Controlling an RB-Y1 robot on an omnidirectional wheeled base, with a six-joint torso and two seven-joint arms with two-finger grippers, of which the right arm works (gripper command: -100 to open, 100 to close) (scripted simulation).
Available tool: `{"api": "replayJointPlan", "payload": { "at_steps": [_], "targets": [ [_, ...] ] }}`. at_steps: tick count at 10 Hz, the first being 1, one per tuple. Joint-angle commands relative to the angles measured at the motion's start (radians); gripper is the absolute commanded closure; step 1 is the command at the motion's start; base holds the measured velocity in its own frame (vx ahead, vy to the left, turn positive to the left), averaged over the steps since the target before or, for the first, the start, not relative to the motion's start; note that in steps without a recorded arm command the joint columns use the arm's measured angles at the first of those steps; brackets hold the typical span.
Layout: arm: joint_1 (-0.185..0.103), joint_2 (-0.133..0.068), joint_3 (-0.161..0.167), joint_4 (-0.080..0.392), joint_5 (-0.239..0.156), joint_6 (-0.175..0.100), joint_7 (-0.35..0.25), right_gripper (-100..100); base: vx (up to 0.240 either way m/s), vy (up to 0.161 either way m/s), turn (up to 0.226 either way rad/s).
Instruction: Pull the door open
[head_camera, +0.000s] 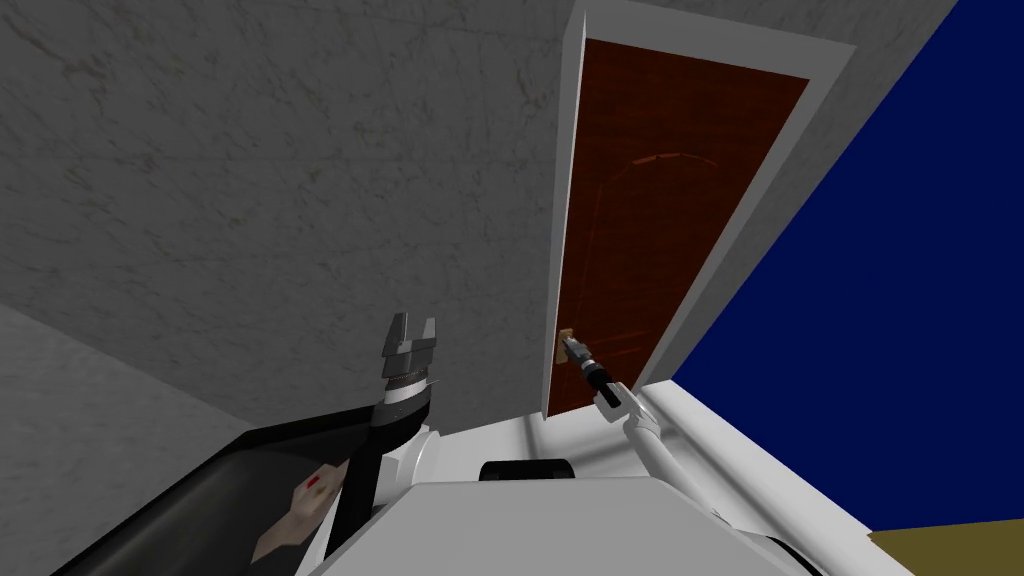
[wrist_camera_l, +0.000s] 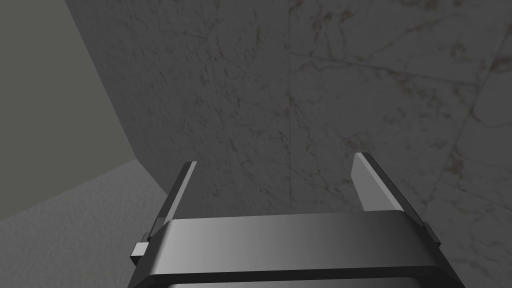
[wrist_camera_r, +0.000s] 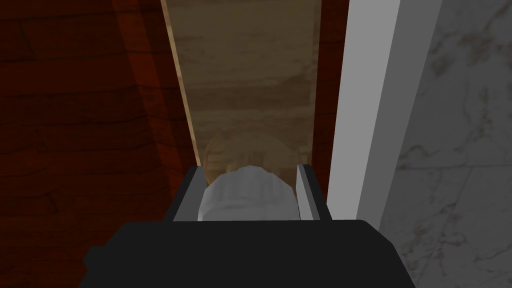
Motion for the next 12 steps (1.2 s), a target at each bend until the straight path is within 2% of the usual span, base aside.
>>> {"api": "replayJointPlan", "payload": {
  "at_steps": [1,2,3,7,11,12],
  "targets": [
    [0.0,0.002,0.001,-0.001,0.0,-0.002,-0.001,100,-0.01,0.001,-0.007],
    [0.0,0.002,0.001,-0.001,0.0,-0.002,-0.001,100,0.0,0.0,0.0],
    [-0.001,-0.002,0.004,0.005,-0.023,0.0,-0.036,100,-0.024,-0.023,0.059],
    [-0.008,-0.007,0.014,0.014,-0.077,0.0,-0.117,100,-0.046,-0.034,0.07],
    [-0.017,-0.015,0.029,0.028,-0.158,-0.001,-0.228,100,-0.054,-0.038,0.09],
    [-0.017,-0.015,0.029,0.028,-0.158,-0.001,-0.235,100,-0.044,-0.029,0.039]
  ]
}}
